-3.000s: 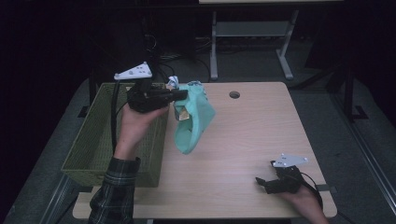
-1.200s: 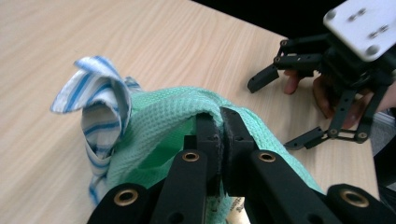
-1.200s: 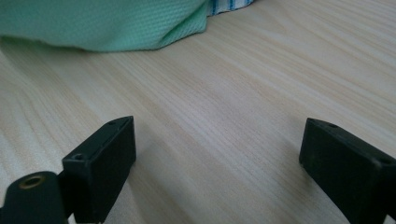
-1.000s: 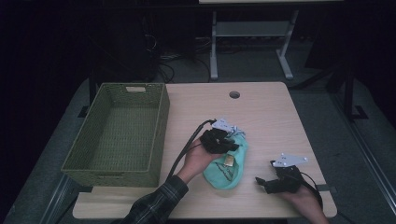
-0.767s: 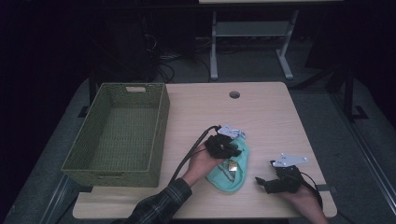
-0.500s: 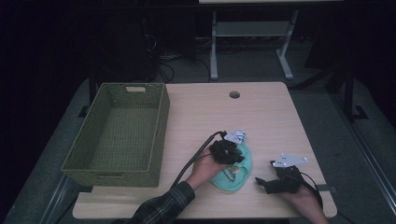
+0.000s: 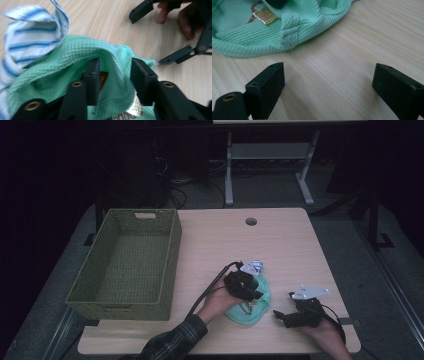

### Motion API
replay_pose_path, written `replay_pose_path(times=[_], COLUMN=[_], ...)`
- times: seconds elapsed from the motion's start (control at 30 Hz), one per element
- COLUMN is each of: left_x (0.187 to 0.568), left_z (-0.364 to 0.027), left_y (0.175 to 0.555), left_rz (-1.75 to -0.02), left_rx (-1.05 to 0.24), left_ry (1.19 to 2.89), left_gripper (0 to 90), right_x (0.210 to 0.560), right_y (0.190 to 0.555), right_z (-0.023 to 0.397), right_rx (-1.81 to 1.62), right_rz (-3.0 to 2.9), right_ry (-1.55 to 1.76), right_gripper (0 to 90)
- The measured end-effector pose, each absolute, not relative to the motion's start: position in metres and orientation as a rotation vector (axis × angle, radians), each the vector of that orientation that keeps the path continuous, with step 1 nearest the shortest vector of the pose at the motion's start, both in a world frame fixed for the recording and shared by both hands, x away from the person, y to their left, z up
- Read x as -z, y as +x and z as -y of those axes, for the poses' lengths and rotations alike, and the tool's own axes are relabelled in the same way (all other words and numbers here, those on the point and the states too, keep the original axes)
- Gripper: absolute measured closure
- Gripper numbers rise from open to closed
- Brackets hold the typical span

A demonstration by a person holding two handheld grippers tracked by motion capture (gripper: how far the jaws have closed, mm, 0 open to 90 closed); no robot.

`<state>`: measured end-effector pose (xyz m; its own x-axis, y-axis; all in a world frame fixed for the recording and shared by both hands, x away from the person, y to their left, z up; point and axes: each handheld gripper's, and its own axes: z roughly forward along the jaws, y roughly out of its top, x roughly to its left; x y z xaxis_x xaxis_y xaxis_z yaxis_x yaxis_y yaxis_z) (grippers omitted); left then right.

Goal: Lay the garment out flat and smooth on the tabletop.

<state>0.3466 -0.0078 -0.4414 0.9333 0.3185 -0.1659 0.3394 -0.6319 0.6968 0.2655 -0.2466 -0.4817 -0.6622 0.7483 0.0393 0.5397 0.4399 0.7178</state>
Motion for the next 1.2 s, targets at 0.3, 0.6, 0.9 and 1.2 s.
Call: replay_pose_path(times=[0.3, 0.6, 0.9, 1.2], left_x=[0.427, 0.426, 0.436, 0.454], left_z=[-0.019, -0.059, -0.078, -0.073], left_y=[0.342, 0.326, 0.312, 0.311], left_rz=[-0.504, -0.557, -0.583, -0.583], left_rx=[0.013, -0.019, -0.029, -0.034], left_ry=[2.261, 2.251, 2.299, 2.399], left_gripper=[39.1, 45.7, 77.0, 89.5], right_x=[0.482, 0.482, 0.482, 0.482], right_y=[0.266, 0.265, 0.265, 0.266], right_z=[0.247, 0.246, 0.246, 0.246], right_rx=[-1.047, -1.047, -1.047, -1.040], right_rz=[-2.411, -2.411, -2.412, -2.410], right_ry=[1.110, 1.112, 1.111, 1.118], right_gripper=[10.3, 10.3, 10.3, 9.0])
